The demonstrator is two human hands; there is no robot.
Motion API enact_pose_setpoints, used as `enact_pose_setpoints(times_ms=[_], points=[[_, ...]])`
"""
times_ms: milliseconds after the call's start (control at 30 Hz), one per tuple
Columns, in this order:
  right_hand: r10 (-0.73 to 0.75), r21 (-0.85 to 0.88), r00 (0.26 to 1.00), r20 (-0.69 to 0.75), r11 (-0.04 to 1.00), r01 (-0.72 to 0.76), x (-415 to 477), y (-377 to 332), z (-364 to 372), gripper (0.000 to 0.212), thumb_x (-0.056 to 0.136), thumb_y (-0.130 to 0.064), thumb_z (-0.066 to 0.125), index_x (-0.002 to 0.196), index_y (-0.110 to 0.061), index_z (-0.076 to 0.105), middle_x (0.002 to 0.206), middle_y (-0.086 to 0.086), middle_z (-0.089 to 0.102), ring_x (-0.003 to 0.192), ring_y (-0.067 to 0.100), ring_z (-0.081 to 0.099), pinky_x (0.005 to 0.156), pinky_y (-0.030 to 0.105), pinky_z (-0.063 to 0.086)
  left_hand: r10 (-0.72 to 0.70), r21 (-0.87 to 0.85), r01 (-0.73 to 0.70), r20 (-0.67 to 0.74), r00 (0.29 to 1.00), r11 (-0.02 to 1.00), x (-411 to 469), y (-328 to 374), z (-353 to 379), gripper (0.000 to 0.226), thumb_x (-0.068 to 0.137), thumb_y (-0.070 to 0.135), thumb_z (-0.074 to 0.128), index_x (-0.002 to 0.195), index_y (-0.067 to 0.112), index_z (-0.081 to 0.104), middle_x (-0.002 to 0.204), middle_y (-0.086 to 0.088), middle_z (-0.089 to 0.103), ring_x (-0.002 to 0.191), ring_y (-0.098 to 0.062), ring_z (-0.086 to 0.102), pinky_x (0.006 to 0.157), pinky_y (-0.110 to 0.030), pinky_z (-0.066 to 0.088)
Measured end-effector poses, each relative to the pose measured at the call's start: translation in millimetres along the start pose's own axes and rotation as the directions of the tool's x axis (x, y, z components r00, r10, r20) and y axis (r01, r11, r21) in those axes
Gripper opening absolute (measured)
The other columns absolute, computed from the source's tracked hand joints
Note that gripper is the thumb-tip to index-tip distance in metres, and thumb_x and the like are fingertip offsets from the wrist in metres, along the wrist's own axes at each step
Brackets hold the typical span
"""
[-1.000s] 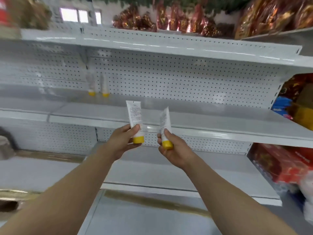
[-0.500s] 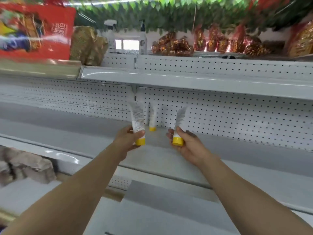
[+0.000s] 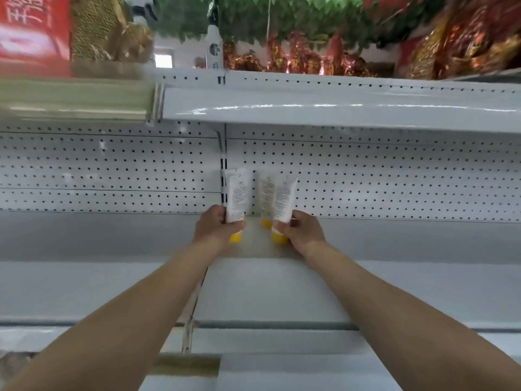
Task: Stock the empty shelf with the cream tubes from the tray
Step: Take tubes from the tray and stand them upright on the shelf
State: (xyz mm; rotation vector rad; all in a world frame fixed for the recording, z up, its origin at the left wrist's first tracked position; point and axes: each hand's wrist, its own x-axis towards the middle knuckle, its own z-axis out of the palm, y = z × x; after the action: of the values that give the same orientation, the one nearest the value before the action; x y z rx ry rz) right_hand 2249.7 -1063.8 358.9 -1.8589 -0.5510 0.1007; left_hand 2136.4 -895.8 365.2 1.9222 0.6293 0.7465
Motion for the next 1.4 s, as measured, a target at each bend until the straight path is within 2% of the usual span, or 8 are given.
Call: enact_pose_setpoints(times_ms=[133, 233, 300, 467, 600, 1000, 1200, 1400], points=[[0.019, -0.094, 0.997, -0.078, 0.995, -0.027, -3, -4, 10, 0.035, 0.079, -0.033, 0.076, 0.112, -0.025, 0.067, 0.102, -0.006, 0.071, 0.095, 0.013, 0.065, 0.075, 0.022, 0.045, 0.028, 0.003, -0.028, 0.022, 0.999, 1.0, 5, -8, 6, 0.034, 0.072, 0.024, 0.08, 0.099, 0.016, 0.061, 0.096, 0.003, 0.067, 0.085, -0.015, 0.063, 0.063, -0.02, 0.045], [0.013, -0.119, 0.994, -0.107, 0.993, -0.026, -6, -5, 15, 0.037, 0.079, -0.03, 0.076, 0.113, -0.023, 0.064, 0.104, -0.004, 0.071, 0.091, 0.013, 0.065, 0.069, 0.019, 0.045, 0.026, 0.018, -0.026, -0.002, 1.0, 1.0, 5, -13, 9, 0.039, 0.071, 0.027, 0.08, 0.102, 0.014, 0.061, 0.098, 0.001, 0.068, 0.089, -0.018, 0.064, 0.071, -0.026, 0.047], [0.012, -0.14, 0.993, -0.115, 0.99, -0.028, -7, -4, 16, 0.039, 0.079, -0.03, 0.076, 0.115, -0.022, 0.063, 0.105, -0.003, 0.071, 0.093, 0.014, 0.065, 0.073, 0.02, 0.046, 0.023, -0.001, -0.023, -0.002, 1.0, 1.0, 4, -14, 11, 0.04, 0.071, 0.026, 0.08, 0.103, 0.014, 0.061, 0.101, 0.0, 0.069, 0.091, -0.019, 0.064, 0.075, -0.028, 0.049], [0.015, -0.194, 0.995, -0.103, 0.98, -0.035, -8, -8, 19, 0.04, 0.082, -0.034, 0.075, 0.117, -0.019, 0.062, 0.103, -0.004, 0.068, 0.091, 0.014, 0.062, 0.065, 0.019, 0.042, 0.003, 0.025, -0.003, -0.018, 1.0, 1.0, 2, -11, 13, 0.043, 0.073, 0.026, 0.078, 0.106, 0.013, 0.055, 0.099, -0.003, 0.065, 0.085, -0.021, 0.059, 0.071, -0.025, 0.043], [-0.005, -0.24, 0.994, -0.108, 0.97, -0.021, -7, -11, 24, 0.041, 0.082, -0.039, 0.074, 0.116, -0.019, 0.063, 0.103, -0.003, 0.067, 0.089, 0.014, 0.06, 0.072, 0.022, 0.04, 0.011, 0.046, -0.011, -0.015, 1.0, 0.999, 2, -12, 14, 0.044, 0.073, 0.026, 0.077, 0.105, 0.013, 0.051, 0.1, -0.007, 0.066, 0.089, -0.026, 0.062, 0.073, -0.028, 0.046], [-0.034, -0.244, 0.991, -0.13, 0.97, 0.001, -12, -11, 34, 0.04, 0.081, -0.04, 0.073, 0.116, -0.023, 0.064, 0.107, -0.005, 0.069, 0.088, 0.009, 0.059, 0.074, 0.02, 0.04, 0.046, 0.011, -0.046, 0.002, 0.999, 0.999, 0, -13, 11, 0.04, 0.077, 0.023, 0.076, 0.101, 0.015, 0.046, 0.091, 0.002, 0.058, 0.079, -0.021, 0.056, 0.068, -0.024, 0.04], [-0.04, -0.253, 0.992, -0.123, 0.967, 0.008, -12, -10, 33, 0.04, 0.083, -0.04, 0.072, 0.118, -0.023, 0.065, 0.11, -0.007, 0.069, 0.085, 0.006, 0.057, 0.058, 0.003, 0.033, 0.044, 0.017, -0.044, 0.002, 0.999, 0.999, -1, -13, 11, 0.039, 0.079, 0.022, 0.074, 0.107, 0.013, 0.048, 0.091, 0.004, 0.057, 0.079, -0.021, 0.056, 0.068, -0.023, 0.039], [-0.022, -0.3, 0.994, -0.109, 0.954, -0.012, -13, -11, 33, 0.04, 0.086, -0.041, 0.067, 0.122, -0.022, 0.063, 0.116, -0.004, 0.068, 0.097, 0.013, 0.061, 0.075, 0.02, 0.039, 0.027, 0.03, -0.028, 0.018, 0.999, 0.999, 0, -14, 12, 0.04, 0.081, 0.024, 0.072, 0.113, 0.014, 0.05, 0.102, -0.001, 0.065, 0.08, -0.019, 0.054, 0.07, -0.023, 0.038]])
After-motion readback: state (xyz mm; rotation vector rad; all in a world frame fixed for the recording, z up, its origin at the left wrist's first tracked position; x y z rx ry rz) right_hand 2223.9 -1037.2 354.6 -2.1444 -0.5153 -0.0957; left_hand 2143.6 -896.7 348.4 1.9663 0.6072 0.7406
